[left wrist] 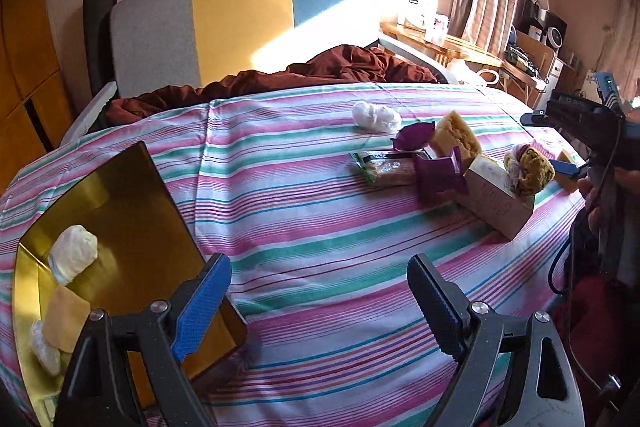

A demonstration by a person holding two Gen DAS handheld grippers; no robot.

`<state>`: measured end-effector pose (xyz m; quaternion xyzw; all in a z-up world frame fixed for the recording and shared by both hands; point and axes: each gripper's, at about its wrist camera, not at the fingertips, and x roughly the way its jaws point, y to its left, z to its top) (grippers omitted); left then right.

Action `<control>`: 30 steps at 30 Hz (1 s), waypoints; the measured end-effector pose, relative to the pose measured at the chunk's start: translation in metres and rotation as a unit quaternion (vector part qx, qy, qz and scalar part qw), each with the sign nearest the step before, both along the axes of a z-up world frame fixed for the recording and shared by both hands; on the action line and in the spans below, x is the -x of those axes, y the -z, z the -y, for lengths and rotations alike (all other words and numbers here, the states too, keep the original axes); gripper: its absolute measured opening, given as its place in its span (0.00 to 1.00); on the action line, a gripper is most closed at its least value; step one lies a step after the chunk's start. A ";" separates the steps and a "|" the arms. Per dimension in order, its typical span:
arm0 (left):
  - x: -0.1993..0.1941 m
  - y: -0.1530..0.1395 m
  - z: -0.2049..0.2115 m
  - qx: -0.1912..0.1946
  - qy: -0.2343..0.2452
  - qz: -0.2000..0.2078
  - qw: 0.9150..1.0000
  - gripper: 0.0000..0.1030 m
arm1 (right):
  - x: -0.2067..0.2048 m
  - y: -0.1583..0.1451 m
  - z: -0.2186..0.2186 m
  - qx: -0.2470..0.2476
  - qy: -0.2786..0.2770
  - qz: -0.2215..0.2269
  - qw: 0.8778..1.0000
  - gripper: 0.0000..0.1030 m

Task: Organize objects
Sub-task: 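Move both tools back toward the remaining pile of items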

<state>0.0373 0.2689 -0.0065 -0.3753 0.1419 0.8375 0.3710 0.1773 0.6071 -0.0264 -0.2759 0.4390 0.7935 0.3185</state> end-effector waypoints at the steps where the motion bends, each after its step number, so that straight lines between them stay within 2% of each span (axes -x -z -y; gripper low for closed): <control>1: -0.001 0.003 -0.004 0.002 0.005 0.005 1.000 0.88 | 0.000 0.000 0.001 -0.001 -0.001 0.000 1.000 0.84; 4: -0.001 0.007 -0.020 0.007 0.019 0.014 1.000 0.86 | -0.001 -0.002 0.001 -0.003 0.001 -0.005 1.000 0.84; 8: 0.002 0.011 -0.047 -0.010 0.050 0.025 0.998 0.75 | -0.007 -0.005 -0.001 -0.003 0.011 -0.026 1.000 0.84; 9: 0.004 0.013 -0.054 -0.016 0.058 0.036 0.998 0.69 | -0.008 -0.005 -0.001 -0.003 0.012 -0.031 0.999 0.84; 10: 0.007 0.016 -0.062 -0.022 0.066 0.049 0.996 0.67 | -0.009 -0.006 -0.002 -0.003 0.013 -0.036 0.999 0.84; 14: 0.019 0.029 -0.094 -0.040 0.082 0.105 0.990 0.66 | -0.007 -0.007 -0.002 -0.004 0.005 -0.041 0.999 0.84; 16: 0.026 0.037 -0.107 -0.045 0.080 0.152 0.984 0.66 | -0.006 -0.007 -0.002 -0.006 0.002 -0.039 0.999 0.84; 17: 0.030 0.040 -0.111 -0.057 0.078 0.182 0.979 0.66 | -0.006 -0.008 -0.002 -0.006 0.000 -0.041 0.999 0.84; 19: 0.037 0.048 -0.116 -0.080 0.065 0.253 0.962 0.66 | -0.006 -0.008 -0.002 -0.007 -0.001 -0.044 0.999 0.85; 22: 0.043 0.056 -0.122 -0.118 0.038 0.322 0.939 0.66 | -0.005 -0.009 -0.001 -0.009 -0.002 -0.046 0.999 0.85; 25: 0.051 0.066 -0.125 -0.168 -0.006 0.400 0.901 0.69 | -0.006 -0.008 -0.002 -0.007 -0.003 -0.050 0.999 0.84; 26: 0.052 0.068 -0.126 -0.184 -0.020 0.417 0.890 0.73 | -0.007 -0.008 -0.002 -0.006 -0.003 -0.052 0.999 0.84; 28: 0.055 0.071 -0.129 -0.212 -0.048 0.439 0.872 0.85 | -0.007 -0.008 -0.003 -0.004 -0.003 -0.055 0.998 0.84; 30: 0.059 0.078 -0.133 -0.224 -0.075 0.466 0.853 0.89 | -0.007 -0.008 -0.003 -0.004 -0.005 -0.055 0.998 0.84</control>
